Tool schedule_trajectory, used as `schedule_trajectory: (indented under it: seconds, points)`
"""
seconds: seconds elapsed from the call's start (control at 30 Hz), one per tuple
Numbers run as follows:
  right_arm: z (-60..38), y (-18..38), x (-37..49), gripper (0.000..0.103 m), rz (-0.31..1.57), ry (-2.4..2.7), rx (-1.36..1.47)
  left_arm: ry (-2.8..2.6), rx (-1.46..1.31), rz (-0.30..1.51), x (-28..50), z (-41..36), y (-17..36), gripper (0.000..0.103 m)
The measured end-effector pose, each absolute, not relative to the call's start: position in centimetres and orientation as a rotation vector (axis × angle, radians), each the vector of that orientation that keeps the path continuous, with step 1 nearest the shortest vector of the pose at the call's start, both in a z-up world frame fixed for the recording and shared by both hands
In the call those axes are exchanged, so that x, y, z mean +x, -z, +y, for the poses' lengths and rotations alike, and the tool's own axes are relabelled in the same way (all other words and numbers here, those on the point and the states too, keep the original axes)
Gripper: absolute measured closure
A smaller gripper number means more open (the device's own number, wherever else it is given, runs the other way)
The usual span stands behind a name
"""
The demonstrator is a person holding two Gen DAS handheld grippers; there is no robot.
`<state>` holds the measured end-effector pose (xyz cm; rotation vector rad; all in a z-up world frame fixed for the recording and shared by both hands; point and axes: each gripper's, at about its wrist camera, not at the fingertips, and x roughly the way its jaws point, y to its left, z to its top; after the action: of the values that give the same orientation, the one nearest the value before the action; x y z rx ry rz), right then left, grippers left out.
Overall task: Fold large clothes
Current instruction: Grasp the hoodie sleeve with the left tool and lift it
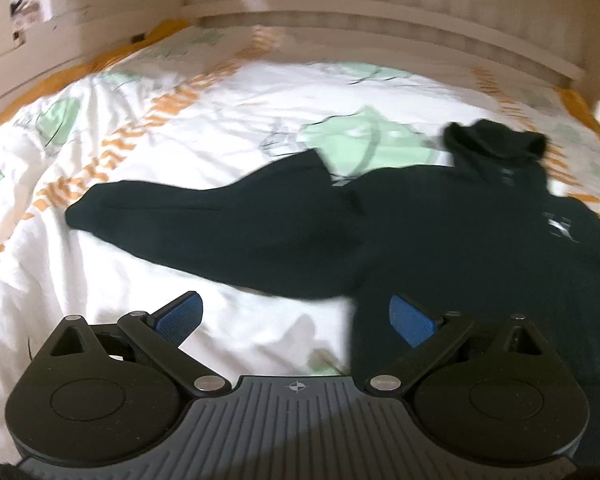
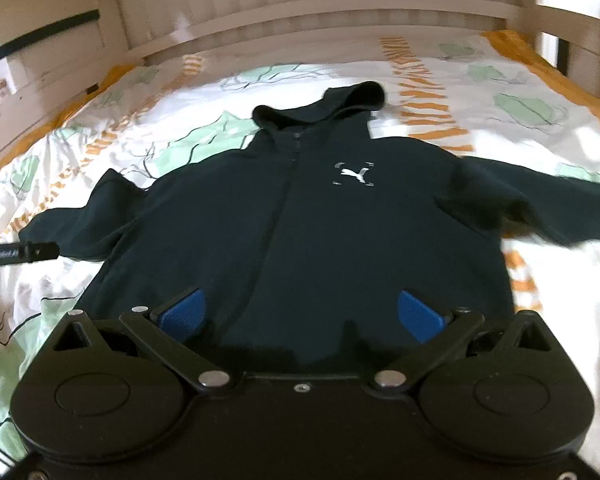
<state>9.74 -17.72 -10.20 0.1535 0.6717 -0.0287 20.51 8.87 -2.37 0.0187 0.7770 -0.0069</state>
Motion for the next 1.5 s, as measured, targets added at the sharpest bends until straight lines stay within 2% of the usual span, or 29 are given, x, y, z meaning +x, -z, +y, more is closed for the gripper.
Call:
schedule_trajectory:
  seconds: [0.47,0.67,0.8,0.87,0.93,1.0,1.1,1.5]
  points:
    - [-13.9,11.1,16.6,0.001,0.725,-0.068,0.113,-0.281,-0.122,0.861,32.3,21.5,6.1,0.002]
    - [-12.0,11.4,18.8,0.001,0.731,-0.094,0.084,-0.332,-0.204,0.881,34.5,23.9,8.7,0.001]
    - [-10.9,11.6,20.2,0.001,0.733,-0.113,0.081,-0.311,-0.232,0.805,34.6,24.9,9.3,0.003]
    - [-10.3,11.8,21.0,0.001,0.730,-0.116,0.075,-0.285,-0.271,0.775,34.5,25.3,9.1,0.019]
    - [-9.6,11.9,22.0,0.001,0.725,-0.123,0.076,-0.246,-0.317,0.740,34.6,25.7,8.9,0.066]
    - [-8.7,12.1,23.1,0.001,0.715,-0.132,0.076,-0.239,-0.346,0.714,34.5,25.6,8.5,0.089]
    - [-7.0,12.6,24.9,0.001,0.708,-0.145,0.065,-0.238,-0.341,0.661,34.4,24.9,7.5,0.094]
    - [-0.8,15.9,31.1,0.001,0.713,-0.148,-0.060,-0.116,-0.339,0.463,33.2,22.3,1.9,0.094]
